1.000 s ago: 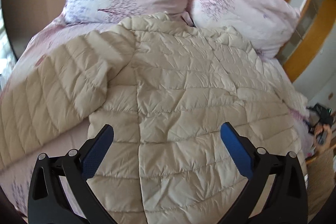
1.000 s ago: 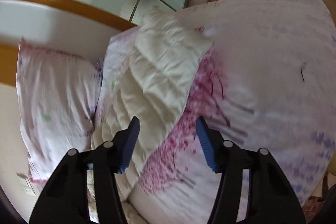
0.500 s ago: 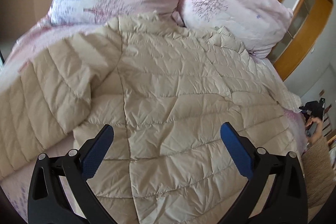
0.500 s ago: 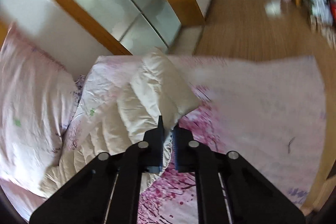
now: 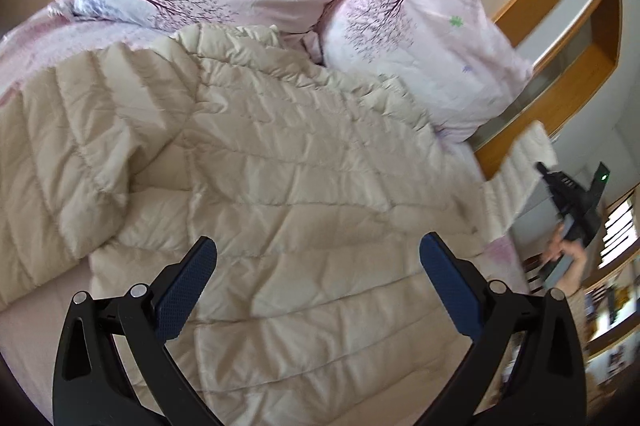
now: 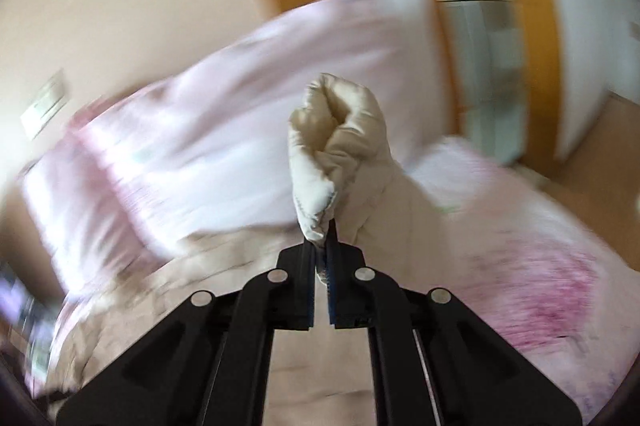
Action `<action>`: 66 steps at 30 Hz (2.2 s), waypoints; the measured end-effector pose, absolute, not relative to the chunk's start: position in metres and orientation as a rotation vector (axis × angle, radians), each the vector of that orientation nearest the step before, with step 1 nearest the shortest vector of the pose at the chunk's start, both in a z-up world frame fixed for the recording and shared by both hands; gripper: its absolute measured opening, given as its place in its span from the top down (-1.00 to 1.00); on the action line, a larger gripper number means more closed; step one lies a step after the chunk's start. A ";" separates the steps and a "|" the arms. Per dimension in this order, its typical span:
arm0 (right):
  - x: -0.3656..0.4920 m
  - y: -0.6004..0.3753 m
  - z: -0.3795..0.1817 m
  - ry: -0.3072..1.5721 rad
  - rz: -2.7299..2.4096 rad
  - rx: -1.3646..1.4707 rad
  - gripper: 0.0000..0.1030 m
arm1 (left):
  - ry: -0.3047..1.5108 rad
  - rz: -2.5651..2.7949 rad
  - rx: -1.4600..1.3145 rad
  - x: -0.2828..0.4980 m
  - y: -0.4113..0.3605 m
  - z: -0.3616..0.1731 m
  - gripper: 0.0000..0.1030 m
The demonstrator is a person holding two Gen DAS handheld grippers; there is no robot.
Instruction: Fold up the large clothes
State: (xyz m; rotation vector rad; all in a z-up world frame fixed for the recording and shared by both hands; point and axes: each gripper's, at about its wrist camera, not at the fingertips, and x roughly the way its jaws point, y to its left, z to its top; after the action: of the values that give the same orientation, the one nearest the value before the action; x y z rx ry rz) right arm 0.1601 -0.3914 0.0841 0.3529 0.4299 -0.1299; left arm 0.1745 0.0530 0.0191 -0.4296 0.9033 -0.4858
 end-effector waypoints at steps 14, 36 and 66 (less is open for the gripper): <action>0.186 -0.200 0.007 0.832 0.367 0.175 -0.04 | 0.992 -0.702 -0.725 0.230 -0.005 0.020 -0.97; 0.171 -0.371 -0.039 0.808 0.126 0.998 -0.35 | 1.065 -0.625 -0.741 0.276 -0.041 -0.013 0.96; 0.200 -0.192 0.009 0.910 0.185 0.302 0.05 | 0.871 -0.369 -0.557 0.167 0.130 0.030 -0.44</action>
State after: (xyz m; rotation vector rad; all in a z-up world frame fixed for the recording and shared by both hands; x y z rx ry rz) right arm 0.2002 -0.1917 0.0090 0.3023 0.9099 0.1845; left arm 0.1667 0.1299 0.0296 -0.5573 0.8712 -0.3689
